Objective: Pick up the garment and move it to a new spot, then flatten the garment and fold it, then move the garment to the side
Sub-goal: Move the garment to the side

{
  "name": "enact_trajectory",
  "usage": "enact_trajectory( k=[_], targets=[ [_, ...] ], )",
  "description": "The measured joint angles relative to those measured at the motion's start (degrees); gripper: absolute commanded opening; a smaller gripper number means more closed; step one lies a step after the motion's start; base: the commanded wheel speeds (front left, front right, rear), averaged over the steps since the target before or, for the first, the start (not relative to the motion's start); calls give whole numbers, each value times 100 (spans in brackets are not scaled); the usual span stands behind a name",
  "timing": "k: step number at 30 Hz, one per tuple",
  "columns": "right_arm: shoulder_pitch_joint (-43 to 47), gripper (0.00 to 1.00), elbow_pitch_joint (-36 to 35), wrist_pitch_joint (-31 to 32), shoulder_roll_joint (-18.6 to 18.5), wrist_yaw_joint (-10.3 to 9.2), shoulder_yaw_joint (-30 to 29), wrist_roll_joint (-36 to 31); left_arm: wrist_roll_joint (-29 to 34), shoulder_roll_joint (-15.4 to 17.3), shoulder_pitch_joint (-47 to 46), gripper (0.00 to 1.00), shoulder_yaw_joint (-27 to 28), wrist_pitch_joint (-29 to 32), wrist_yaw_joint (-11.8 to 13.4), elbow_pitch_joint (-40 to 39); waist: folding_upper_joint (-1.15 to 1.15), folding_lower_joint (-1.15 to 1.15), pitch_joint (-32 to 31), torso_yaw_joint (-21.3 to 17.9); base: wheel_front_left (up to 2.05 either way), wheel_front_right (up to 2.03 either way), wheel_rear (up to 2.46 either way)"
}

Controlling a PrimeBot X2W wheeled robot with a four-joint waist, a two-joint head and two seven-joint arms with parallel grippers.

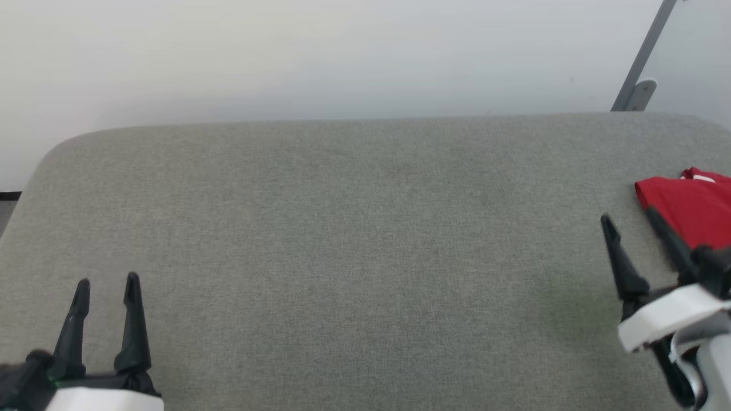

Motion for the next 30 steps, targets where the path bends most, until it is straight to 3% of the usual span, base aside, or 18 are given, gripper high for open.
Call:
enact_trajectory(
  k=[11, 30],
  targets=[
    [945, 100, -808, -1, 394, 0, -635, -281, -2, -203, 538, 100, 238, 0, 0, -250, 0, 0, -172, 93, 0, 0, 0],
    [2063, 100, -1583, -3, 1214, 0, -1526, -599, -60, -177, 905, 100, 183, -1, 0, -41, 0, 0, -301, 215, 0, 0, 0]
  ],
)
